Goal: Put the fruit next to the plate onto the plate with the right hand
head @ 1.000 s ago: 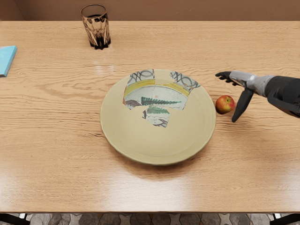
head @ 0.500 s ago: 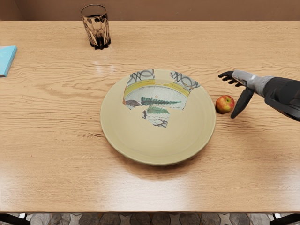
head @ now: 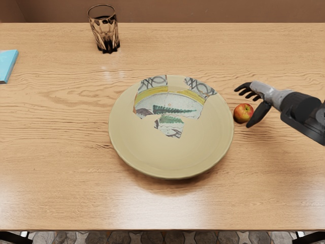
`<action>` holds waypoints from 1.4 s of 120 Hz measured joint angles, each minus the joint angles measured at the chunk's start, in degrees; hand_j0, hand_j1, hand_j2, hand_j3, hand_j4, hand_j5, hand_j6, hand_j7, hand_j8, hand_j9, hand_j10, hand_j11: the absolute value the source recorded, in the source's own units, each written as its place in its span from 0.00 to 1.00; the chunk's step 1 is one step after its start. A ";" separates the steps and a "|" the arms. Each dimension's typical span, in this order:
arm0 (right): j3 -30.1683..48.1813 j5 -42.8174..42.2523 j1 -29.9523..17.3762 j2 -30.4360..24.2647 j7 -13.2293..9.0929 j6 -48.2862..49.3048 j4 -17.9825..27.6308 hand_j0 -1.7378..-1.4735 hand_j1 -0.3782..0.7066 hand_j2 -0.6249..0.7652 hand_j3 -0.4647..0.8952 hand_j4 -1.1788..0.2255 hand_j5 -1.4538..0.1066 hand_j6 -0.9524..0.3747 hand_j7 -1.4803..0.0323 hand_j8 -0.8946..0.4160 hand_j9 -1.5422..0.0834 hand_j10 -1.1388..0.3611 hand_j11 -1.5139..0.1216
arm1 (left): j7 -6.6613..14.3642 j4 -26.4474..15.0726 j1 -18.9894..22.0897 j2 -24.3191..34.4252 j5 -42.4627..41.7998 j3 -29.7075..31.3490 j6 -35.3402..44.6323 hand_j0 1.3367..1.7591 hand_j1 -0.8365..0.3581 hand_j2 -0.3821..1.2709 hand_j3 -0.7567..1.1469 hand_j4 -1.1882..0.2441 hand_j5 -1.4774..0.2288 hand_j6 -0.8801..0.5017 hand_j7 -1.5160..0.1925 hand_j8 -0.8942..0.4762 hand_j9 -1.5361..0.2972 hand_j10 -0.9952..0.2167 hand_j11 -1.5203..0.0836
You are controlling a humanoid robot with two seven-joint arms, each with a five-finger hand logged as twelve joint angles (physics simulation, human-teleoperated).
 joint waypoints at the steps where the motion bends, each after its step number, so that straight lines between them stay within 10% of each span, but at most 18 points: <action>1: 0.00 -0.13 -0.08 0.04 0.00 -0.14 0.00 0.30 0.31 0.41 0.34 0.65 0.71 0.52 0.76 0.48 0.74 0.58 0.72 | 0.00 0.00 -0.02 0.00 0.00 0.00 0.00 0.76 0.99 0.23 0.40 0.83 0.87 0.64 0.89 0.65 0.84 0.82 0.95; 168: -0.13 -3.64 -2.79 5.54 1.74 -3.70 -6.50 0.30 0.39 0.40 0.34 0.60 0.66 0.47 0.70 0.43 0.69 0.54 0.66 | 0.00 0.00 -0.04 0.00 0.00 0.00 0.00 0.76 0.99 0.23 0.40 0.83 0.87 0.64 0.89 0.65 0.84 0.82 0.95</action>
